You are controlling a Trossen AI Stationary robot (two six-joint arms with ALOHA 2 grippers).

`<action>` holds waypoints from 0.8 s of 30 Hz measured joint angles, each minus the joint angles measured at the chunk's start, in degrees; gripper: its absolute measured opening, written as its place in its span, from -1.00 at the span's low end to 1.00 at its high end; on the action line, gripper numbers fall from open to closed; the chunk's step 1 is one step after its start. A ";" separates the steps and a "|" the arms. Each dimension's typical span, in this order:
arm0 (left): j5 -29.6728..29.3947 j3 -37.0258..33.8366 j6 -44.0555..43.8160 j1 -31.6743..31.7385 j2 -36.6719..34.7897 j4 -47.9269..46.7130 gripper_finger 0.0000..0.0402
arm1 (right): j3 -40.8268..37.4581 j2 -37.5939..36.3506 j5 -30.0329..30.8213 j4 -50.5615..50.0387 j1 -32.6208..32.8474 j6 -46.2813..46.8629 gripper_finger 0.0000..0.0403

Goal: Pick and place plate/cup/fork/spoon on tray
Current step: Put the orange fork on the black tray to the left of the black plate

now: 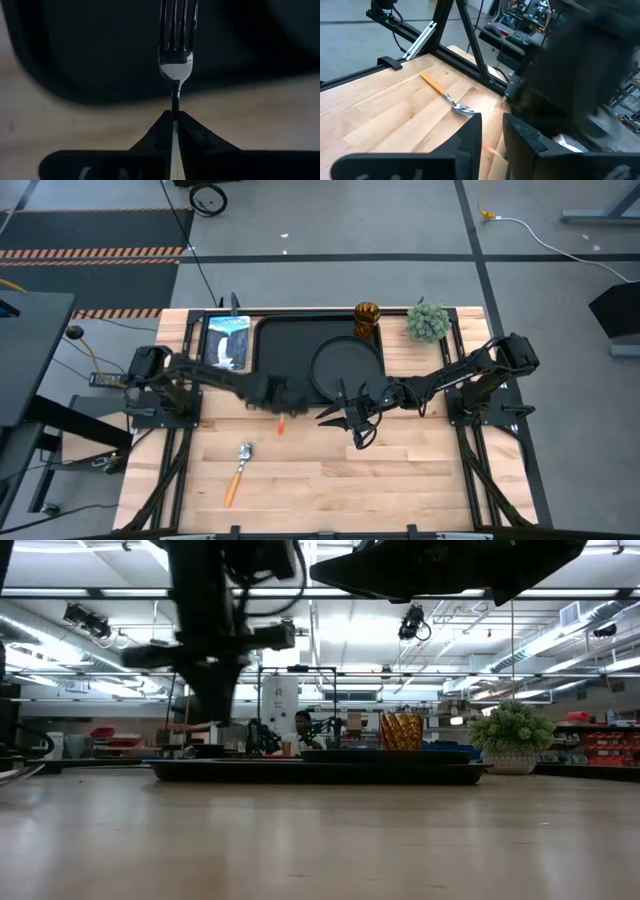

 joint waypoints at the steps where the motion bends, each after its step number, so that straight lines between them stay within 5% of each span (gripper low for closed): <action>1: -0.51 0.01 2.53 1.95 0.03 0.73 -0.89 | 0.01 0.00 0.00 -0.01 0.00 -0.02 -0.58; 12: -2.05 -0.02 21.85 20.31 3.44 13.39 -0.88 | 0.02 0.00 0.04 -0.69 0.00 -0.02 -0.58; 24: 4.62 -0.01 24.39 25.34 10.57 22.51 -0.88 | 0.02 0.00 0.26 -2.15 0.00 -0.01 -0.58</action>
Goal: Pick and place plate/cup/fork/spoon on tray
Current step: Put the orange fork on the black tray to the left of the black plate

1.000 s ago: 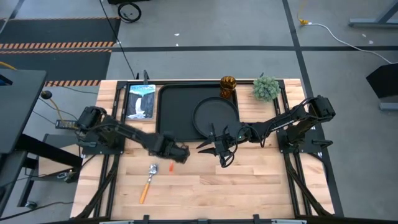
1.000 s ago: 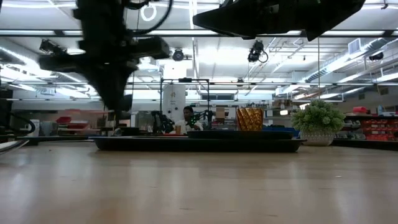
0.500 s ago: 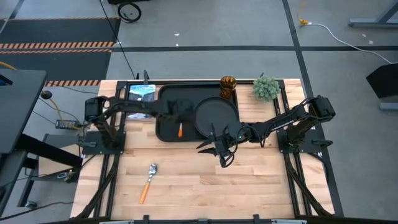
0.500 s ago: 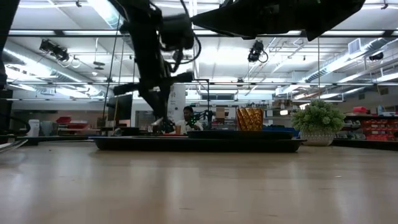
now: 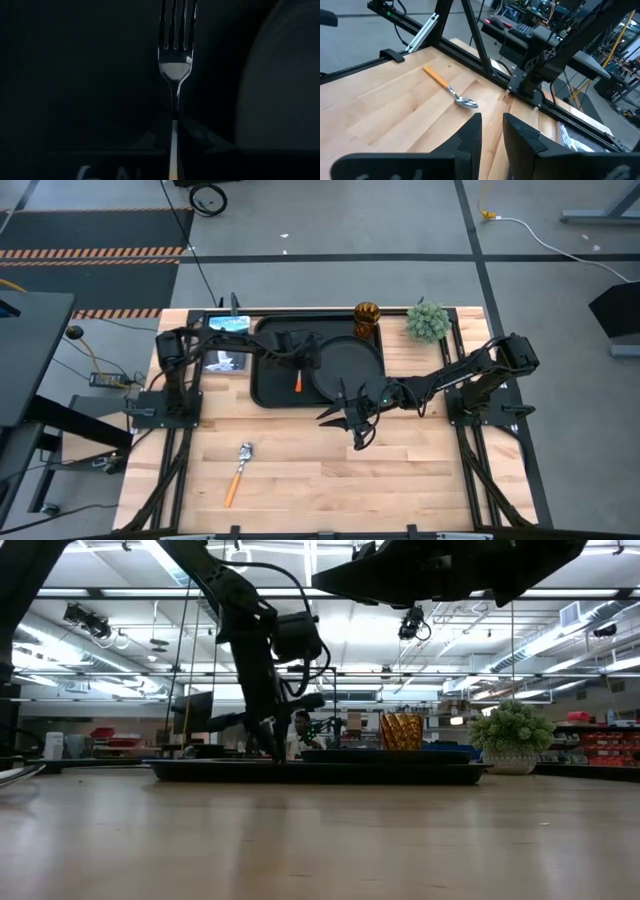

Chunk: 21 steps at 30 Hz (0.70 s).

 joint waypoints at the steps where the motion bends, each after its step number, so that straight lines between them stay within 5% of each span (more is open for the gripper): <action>1: 0.04 -0.01 0.01 0.00 0.58 0.08 -0.88 | 0.00 0.00 0.00 -0.02 0.00 0.01 -0.58; 16: -1.50 -0.01 -1.21 -0.07 1.21 0.29 -0.87 | 0.00 0.00 -0.20 0.26 0.00 -0.06 -0.58; 21: -2.45 -0.01 -1.05 -0.07 1.21 0.33 -0.70 | 0.00 0.00 -0.18 0.24 0.00 -0.01 -0.58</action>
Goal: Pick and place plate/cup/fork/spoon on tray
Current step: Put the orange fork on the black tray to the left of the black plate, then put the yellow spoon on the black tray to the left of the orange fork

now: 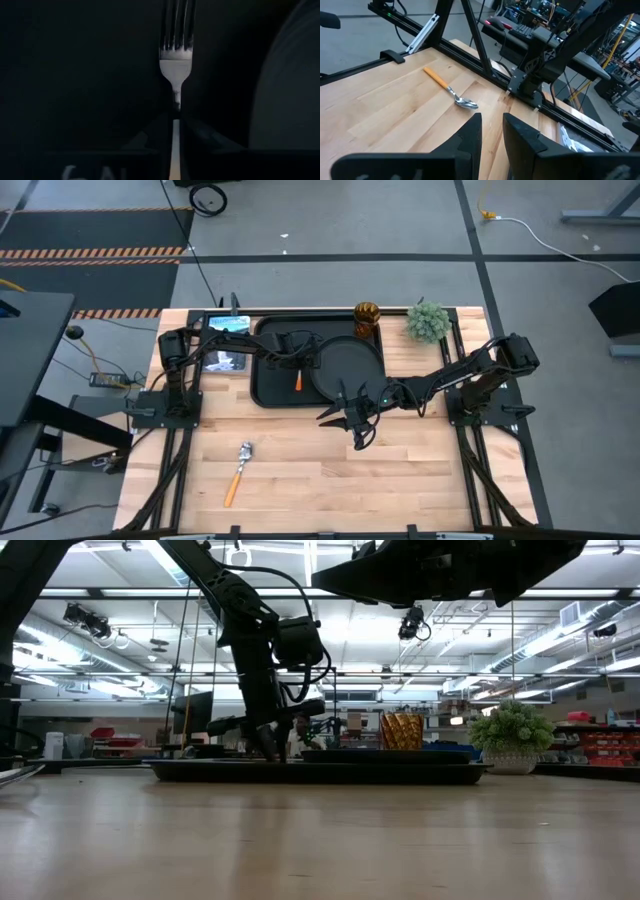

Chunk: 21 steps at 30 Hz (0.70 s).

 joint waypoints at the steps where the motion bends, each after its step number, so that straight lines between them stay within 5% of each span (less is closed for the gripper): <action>1: -0.06 0.00 0.02 0.00 0.00 -0.01 -0.65 | 0.00 0.00 -0.02 -0.03 0.00 0.00 -0.58; 8: 0.15 0.01 3.91 -0.01 -0.54 -0.70 -0.34 | 0.00 0.00 0.00 -0.32 0.00 0.02 -0.58; 15: 0.36 3.25 13.88 -2.34 -6.67 -13.76 -0.27 | 0.00 0.00 0.00 -0.63 0.00 0.02 -0.58; 21: 12.91 5.60 16.96 -9.05 -11.50 -24.58 -0.29 | 0.00 0.00 0.02 -0.71 0.00 -0.02 -0.58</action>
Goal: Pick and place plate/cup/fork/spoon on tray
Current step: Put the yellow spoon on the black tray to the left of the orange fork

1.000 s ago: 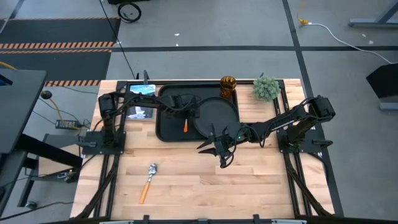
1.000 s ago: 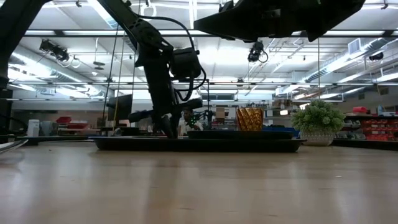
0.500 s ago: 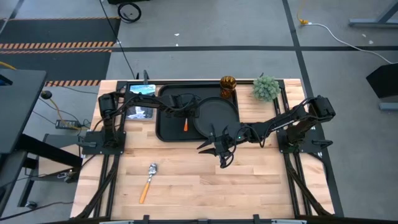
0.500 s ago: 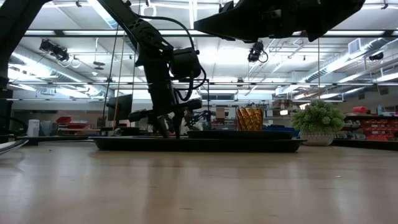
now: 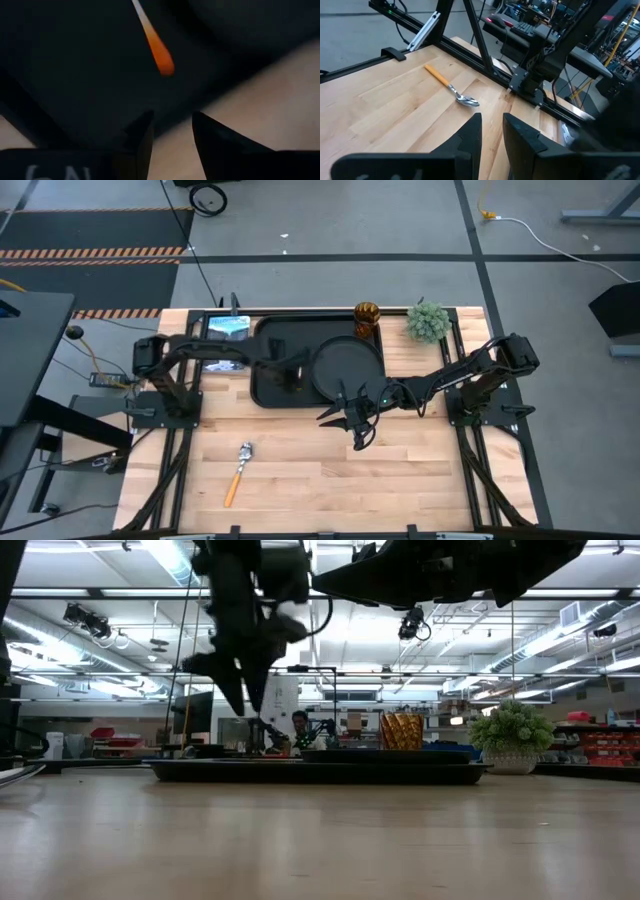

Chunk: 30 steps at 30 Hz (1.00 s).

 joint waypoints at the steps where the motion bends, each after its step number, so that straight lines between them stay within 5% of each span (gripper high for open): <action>1: 1.40 0.02 -1.63 -1.71 -0.24 -1.02 -0.29 | 0.00 0.00 0.07 -0.01 0.00 0.00 -0.58; 8: 3.89 0.00 -11.46 -15.70 -0.65 -6.97 -0.29 | 0.00 0.00 0.18 -0.07 0.00 -0.01 -0.58; 18: 3.88 -0.25 -36.37 -33.84 -0.24 -6.60 -0.30 | 0.00 0.00 0.07 0.13 0.00 -0.07 -0.58; 30: 6.54 -8.47 -56.71 -44.32 -0.24 -5.98 -0.35 | 0.00 0.00 -0.56 0.30 0.16 0.08 -0.58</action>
